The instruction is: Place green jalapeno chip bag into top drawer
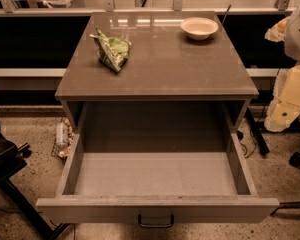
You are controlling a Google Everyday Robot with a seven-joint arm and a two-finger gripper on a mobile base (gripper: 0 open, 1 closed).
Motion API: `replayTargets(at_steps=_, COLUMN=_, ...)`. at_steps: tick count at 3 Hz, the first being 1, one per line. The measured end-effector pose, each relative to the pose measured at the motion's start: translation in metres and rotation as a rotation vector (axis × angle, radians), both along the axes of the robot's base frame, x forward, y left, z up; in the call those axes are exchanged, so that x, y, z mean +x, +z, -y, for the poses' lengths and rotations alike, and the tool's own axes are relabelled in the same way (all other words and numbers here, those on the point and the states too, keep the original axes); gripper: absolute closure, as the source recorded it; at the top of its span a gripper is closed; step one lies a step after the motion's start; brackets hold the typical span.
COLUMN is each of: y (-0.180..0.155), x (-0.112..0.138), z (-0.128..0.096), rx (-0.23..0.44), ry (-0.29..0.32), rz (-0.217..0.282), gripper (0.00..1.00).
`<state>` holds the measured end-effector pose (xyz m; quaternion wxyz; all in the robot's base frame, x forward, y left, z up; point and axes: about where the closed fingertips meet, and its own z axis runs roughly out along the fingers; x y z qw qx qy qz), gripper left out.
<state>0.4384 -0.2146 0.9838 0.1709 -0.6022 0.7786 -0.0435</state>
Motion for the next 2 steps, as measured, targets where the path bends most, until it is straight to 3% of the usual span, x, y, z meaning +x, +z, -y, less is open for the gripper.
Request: replayTargets(at_steps=2, y=0.0014, x=0.0026, z=0.0003, rx=0.022, ry=-0.016, rz=0.015, gripper=0.00)
